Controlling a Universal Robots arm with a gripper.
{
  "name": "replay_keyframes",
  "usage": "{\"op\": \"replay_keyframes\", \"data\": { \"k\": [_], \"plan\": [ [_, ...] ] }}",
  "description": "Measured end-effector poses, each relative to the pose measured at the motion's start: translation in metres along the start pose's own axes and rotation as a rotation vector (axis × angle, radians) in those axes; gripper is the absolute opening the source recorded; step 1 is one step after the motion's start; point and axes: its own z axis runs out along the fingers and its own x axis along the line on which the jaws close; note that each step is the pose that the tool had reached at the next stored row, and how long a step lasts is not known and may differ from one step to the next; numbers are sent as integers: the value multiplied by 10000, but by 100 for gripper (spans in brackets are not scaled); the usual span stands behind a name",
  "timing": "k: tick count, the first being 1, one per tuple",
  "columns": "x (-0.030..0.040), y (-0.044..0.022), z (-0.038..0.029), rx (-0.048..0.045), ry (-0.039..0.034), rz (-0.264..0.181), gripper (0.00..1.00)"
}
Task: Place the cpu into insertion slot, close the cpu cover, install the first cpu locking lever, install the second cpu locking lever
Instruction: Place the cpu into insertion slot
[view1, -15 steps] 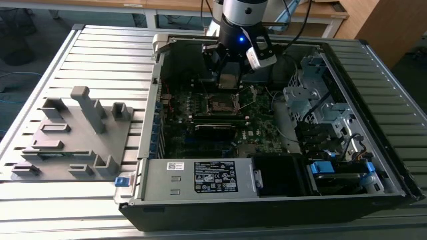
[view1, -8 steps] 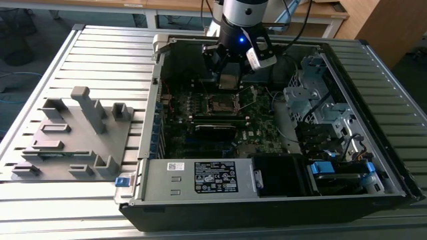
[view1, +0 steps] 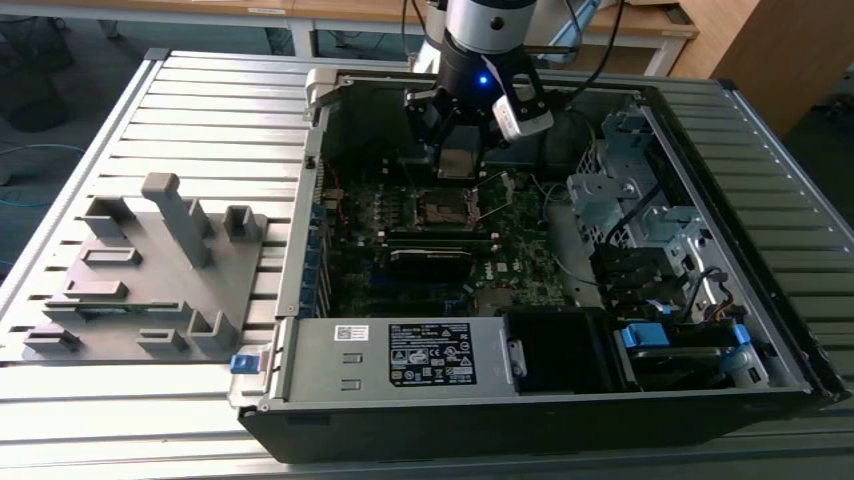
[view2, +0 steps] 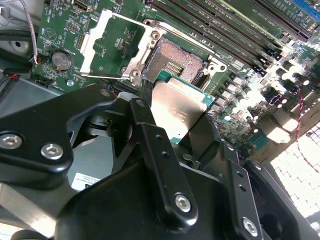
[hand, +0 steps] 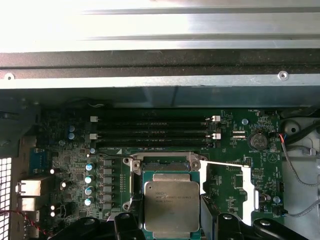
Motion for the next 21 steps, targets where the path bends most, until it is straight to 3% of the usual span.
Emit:
{"op": "replay_keyframes", "data": {
  "k": [11,21],
  "plan": [
    [-1,-7,86,0,-4,-1,54],
    [-2,-9,111,-2,-5,-1,54]
  ]
}}
